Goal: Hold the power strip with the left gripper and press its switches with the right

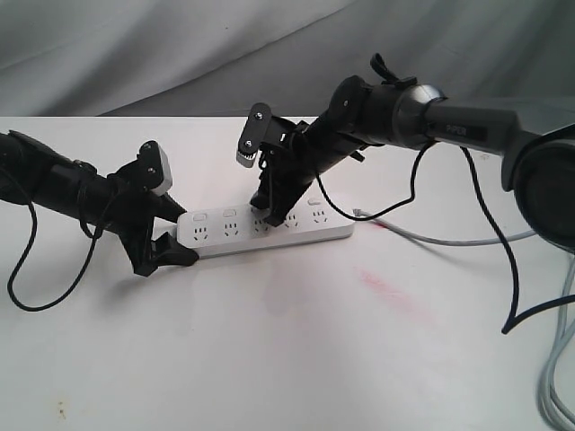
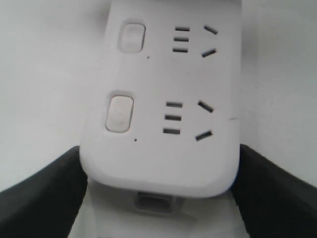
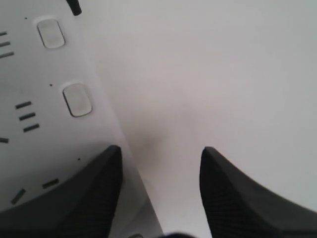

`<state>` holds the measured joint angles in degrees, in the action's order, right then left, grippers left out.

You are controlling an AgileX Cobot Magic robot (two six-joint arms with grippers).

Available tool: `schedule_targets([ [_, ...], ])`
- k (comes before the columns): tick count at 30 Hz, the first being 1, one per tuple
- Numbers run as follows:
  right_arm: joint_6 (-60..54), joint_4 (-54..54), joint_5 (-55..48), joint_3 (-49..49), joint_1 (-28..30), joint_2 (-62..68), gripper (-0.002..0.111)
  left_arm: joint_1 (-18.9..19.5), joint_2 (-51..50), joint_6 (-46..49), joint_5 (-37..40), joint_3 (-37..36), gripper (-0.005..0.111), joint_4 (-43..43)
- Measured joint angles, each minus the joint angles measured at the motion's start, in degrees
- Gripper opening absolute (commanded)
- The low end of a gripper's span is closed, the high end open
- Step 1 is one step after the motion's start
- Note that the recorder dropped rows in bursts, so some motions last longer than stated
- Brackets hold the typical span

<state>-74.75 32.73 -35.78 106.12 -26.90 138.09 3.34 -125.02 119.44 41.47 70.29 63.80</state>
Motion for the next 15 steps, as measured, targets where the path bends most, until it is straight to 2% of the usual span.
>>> schedule_targets([
  [15,0.85,0.36,1.30,0.14,-0.80,-0.24,0.052,0.00,0.00,0.00,0.00,0.00,0.058,0.00],
])
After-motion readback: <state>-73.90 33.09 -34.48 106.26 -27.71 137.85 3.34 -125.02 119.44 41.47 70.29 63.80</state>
